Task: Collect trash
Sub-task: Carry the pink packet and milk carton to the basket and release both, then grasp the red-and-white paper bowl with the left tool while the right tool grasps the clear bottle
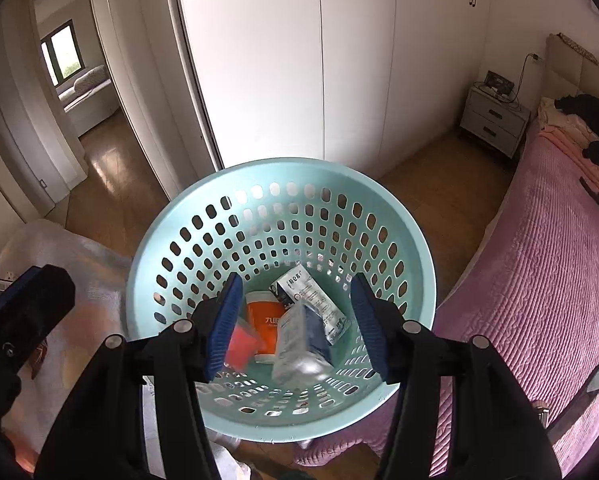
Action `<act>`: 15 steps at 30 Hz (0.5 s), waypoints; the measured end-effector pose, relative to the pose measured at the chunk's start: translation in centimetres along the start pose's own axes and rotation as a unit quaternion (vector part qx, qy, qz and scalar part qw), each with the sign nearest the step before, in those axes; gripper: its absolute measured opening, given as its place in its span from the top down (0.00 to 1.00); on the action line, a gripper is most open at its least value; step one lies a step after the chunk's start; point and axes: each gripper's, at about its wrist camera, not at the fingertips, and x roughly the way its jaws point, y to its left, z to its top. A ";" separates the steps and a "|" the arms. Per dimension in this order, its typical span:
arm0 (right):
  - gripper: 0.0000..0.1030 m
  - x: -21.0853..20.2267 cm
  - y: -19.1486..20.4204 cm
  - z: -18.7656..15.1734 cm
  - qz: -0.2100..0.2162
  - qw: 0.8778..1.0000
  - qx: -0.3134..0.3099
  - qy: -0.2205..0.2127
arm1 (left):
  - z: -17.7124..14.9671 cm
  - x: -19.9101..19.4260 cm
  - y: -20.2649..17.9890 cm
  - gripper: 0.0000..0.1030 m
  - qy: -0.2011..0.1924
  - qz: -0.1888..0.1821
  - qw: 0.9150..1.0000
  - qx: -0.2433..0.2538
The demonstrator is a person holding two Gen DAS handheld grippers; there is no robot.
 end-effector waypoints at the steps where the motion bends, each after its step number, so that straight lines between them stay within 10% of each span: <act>1: 0.49 -0.3 0.0 0.0 0.002 1.000 -0.002 -0.003 | 0.1 -0.6 0.1 0.31 -0.005 -0.003 1.000 -0.004; 15: 0.49 -10.0 4.9 -0.5 0.085 0.992 -0.044 -0.078 | -0.2 -13.9 4.0 0.31 -0.095 0.044 0.994 -0.025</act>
